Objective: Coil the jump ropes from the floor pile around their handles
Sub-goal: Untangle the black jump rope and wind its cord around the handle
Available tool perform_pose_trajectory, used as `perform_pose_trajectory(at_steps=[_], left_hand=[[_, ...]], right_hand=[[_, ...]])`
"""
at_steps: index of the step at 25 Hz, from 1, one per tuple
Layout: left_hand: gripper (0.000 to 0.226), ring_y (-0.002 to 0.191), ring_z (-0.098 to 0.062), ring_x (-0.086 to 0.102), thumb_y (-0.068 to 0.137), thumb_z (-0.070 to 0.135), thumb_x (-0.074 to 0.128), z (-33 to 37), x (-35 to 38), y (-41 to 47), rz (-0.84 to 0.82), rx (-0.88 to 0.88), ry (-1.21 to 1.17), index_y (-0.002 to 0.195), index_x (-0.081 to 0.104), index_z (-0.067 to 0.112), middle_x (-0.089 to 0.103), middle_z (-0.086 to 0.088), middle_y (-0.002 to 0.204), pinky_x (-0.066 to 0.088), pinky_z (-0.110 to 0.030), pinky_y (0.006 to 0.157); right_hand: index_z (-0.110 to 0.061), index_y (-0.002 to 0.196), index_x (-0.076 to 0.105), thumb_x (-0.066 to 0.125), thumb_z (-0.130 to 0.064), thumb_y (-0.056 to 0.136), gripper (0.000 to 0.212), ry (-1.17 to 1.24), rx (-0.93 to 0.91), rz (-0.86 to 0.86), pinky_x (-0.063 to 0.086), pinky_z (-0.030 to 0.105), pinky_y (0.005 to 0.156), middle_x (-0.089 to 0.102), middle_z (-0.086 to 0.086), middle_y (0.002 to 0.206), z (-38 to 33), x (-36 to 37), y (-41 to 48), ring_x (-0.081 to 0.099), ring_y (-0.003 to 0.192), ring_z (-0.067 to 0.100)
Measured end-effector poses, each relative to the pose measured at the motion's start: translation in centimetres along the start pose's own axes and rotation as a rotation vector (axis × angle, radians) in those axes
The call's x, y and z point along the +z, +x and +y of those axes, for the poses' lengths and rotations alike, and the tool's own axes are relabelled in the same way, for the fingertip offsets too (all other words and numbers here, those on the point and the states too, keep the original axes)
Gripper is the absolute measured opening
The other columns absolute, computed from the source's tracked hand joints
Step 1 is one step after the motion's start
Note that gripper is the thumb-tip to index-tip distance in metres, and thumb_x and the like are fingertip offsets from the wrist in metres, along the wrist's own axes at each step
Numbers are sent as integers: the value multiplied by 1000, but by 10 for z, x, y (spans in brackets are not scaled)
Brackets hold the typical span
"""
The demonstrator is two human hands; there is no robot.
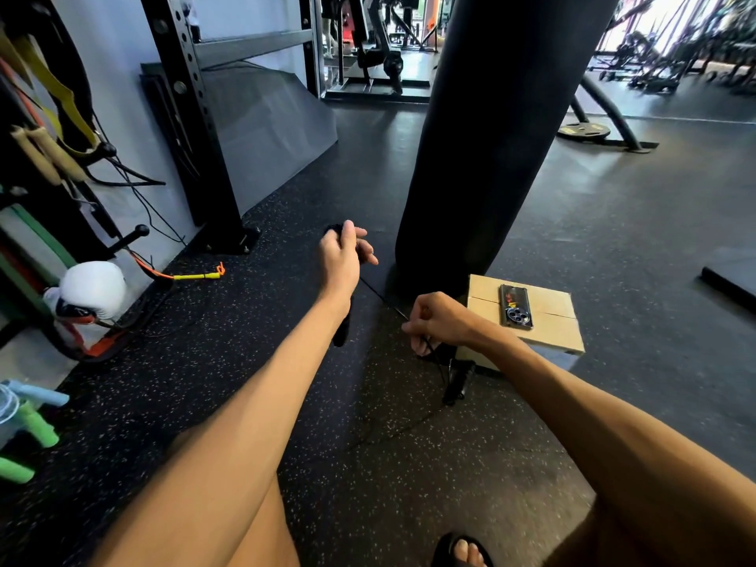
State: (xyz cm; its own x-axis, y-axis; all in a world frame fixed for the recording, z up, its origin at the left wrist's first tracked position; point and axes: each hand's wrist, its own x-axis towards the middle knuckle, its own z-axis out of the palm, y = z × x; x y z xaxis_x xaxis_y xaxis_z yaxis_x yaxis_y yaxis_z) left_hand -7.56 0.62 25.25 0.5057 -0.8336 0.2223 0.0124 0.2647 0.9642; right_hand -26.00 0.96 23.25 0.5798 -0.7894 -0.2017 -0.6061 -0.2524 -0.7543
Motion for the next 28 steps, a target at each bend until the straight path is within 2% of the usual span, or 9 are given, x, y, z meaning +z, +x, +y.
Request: perform_pose_trajectory(at_steps=[3,5,7,11,15,19,23,26,28], left_hand=[[33,41,-10,58,104,24,38,-8,-4,3,-32,85,331,90,56,0,62,-5,60,48,-25,52],[33,39,-10,58,103,23,42,-13,-8,2,-83,98,439,86,56,-1,65,-10,59,48,-22,45],[36,42,-15,61,102,25,45,-16,-9,-1,-156,95,513,82,59,-2,67,-13,60,49,-23,46],[42,45,-26,62,101,32,41,-17,-4,-9,-474,-31,604,78,63,3,66,-11,56,47,-27,51],[53,35,-19,36,103,39,37,-4,0,-17,-726,-230,353,69,59,5,45,-6,43,33,-25,43],[50,32,-10,19,102,39,38,10,2,-23,-826,-370,-19,61,46,11,24,4,39,25,-24,40],[48,31,-7,16,102,35,35,18,2,-20,-763,-472,-316,59,39,14,21,7,37,19,-23,39],[47,30,-7,17,102,32,32,22,-3,-14,-669,-444,-532,59,42,13,23,7,37,20,-24,41],[46,32,-9,20,103,34,28,21,-5,-9,-611,-421,-633,65,43,12,27,5,40,25,-24,44]], right_hand=[[-1,97,57,54,-16,99,16,-50,-150,103,56,32,62,68,8,76,-9,-9,-1,67,69,23],[-7,93,61,54,-21,99,17,-126,-246,187,55,36,68,66,4,76,-16,-17,0,66,73,24],[-9,91,63,52,-24,100,21,-169,-311,268,51,34,66,62,0,74,-20,-22,2,62,70,20],[-8,85,64,48,-23,102,28,-181,-388,444,41,21,58,58,-2,71,-24,-25,5,52,61,7],[-8,82,64,49,-24,102,30,-174,-395,551,33,16,55,53,-11,65,-22,-29,10,49,56,2],[-7,86,60,55,-36,98,32,-60,-308,590,38,23,53,54,-7,66,-18,-27,12,48,57,5],[-9,83,51,45,-44,101,39,74,-218,500,52,48,67,62,6,68,-9,-20,17,63,65,24],[-7,93,49,40,-38,104,34,144,-131,301,55,49,80,73,15,74,0,-12,13,72,74,27],[-2,104,49,50,-33,101,32,65,-48,229,56,45,84,75,16,84,9,-7,12,73,85,26]])
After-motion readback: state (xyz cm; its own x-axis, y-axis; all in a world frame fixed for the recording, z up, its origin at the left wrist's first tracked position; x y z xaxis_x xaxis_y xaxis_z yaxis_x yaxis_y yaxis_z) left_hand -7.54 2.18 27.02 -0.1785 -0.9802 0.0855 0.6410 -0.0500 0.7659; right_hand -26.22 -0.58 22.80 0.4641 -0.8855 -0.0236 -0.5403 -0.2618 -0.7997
